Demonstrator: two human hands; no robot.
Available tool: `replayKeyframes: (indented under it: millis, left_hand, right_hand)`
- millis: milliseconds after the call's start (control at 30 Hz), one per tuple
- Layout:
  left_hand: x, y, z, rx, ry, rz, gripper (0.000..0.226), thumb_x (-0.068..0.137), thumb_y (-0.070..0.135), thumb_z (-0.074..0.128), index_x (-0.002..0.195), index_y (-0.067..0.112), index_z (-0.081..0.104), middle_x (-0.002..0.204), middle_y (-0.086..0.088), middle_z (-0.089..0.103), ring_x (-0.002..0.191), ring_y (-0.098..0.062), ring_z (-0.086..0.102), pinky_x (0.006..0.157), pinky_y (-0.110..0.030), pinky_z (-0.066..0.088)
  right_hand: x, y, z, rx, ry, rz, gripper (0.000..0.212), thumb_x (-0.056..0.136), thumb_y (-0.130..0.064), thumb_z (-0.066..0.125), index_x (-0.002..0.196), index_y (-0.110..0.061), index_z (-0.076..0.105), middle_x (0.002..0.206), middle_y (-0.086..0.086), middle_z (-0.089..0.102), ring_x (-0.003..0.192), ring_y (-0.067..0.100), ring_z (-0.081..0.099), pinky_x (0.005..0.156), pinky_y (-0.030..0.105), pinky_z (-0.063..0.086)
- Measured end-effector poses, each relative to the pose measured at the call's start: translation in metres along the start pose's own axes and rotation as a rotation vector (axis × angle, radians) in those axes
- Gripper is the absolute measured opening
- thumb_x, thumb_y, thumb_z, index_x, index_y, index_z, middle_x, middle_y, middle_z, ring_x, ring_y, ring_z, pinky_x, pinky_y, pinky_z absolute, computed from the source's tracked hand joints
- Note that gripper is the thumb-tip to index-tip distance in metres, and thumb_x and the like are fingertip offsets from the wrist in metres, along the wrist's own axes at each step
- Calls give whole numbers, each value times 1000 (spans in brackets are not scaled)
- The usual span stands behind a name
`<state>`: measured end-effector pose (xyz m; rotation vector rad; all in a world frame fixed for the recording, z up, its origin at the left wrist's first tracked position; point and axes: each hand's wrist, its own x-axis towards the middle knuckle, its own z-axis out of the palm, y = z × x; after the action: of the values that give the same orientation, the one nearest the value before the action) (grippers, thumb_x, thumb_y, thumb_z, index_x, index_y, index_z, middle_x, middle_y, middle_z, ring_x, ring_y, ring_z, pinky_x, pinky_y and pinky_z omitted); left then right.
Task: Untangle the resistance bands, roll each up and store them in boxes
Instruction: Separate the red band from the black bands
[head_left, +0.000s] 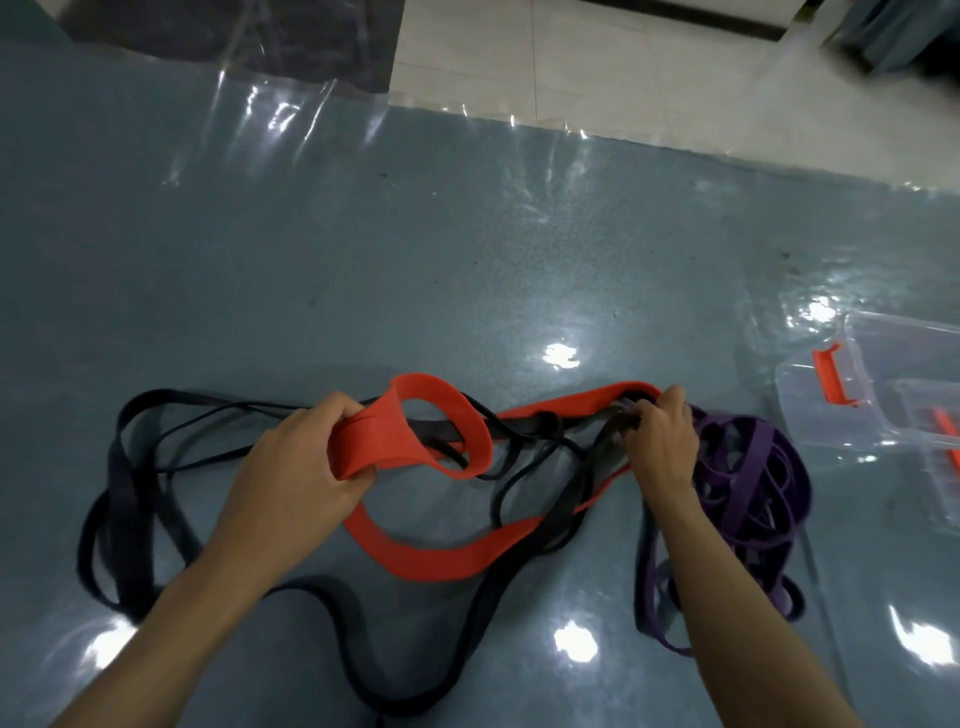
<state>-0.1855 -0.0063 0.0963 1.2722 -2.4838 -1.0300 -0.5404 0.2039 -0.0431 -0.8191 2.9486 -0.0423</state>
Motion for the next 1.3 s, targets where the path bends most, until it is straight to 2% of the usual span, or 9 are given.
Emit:
replayKeyframes:
  millis: [167,333,467,600,800,933,1100,1200,1300]
  left_hand:
    - [0,0,-2,-24,5,3,34,74,26,79,97,36,56,92,13,68,90,-18,67,78,-46,56]
    - [-7,0,-8,-103,-12,51,31,73,34,77,96,34,57,88,14,69,86,-17,68,76,-46,57]
    - [-14,0,-15,-190,-8,82,37,64,56,59,93,32,58,85,14,69,82,-16,67,75,-46,57]
    - [-24,-10,-18,-267,31,106,39,64,57,61,92,29,60,82,14,70,79,-11,68,74,-43,57]
    - [-36,-41,-26,-280,114,104,36,74,15,85,92,28,56,83,17,68,79,3,65,69,-12,48]
    - [-44,-53,-36,-371,164,102,40,78,9,86,92,30,55,87,15,70,79,2,65,74,-25,55]
    - [-47,-57,-45,-451,210,130,35,82,6,86,100,18,59,92,18,68,80,14,63,73,-6,49]
    - [-47,-59,-48,-493,223,126,34,83,9,86,103,18,60,96,15,70,83,11,65,77,-11,53]
    - [-42,-63,-54,-558,264,104,31,85,16,86,106,17,62,101,6,74,89,-2,69,82,-23,55]
  right_hand:
    - [-9,9,-17,340,-61,-56,24,95,-15,70,88,9,69,115,20,64,94,37,65,83,42,51]
    - [-33,14,-39,748,-273,43,39,101,-25,66,64,-16,64,63,-9,59,71,16,56,67,29,45]
    - [-60,0,-47,1295,-308,354,21,105,-22,63,98,-9,77,96,10,77,94,28,71,87,43,58]
    - [-94,-27,-51,1598,-249,545,23,110,-27,51,104,-17,70,90,10,81,83,22,79,63,33,63]
    - [-148,-65,-38,1483,-338,617,26,108,-22,54,103,-2,69,95,23,74,87,33,74,61,41,65]
    - [-177,-72,-39,1344,-606,488,31,107,-32,60,111,-3,71,94,21,79,86,29,79,67,45,66]
    - [-205,-76,-56,1326,-767,244,38,95,-47,73,124,-23,73,98,20,78,90,26,77,56,34,58]
    - [-209,-75,-61,1282,-695,231,38,93,-49,73,125,-29,71,97,16,77,85,22,77,50,29,52]
    - [-202,-71,-54,1287,-358,408,25,100,-25,71,124,-18,67,108,20,74,89,27,77,57,33,62]
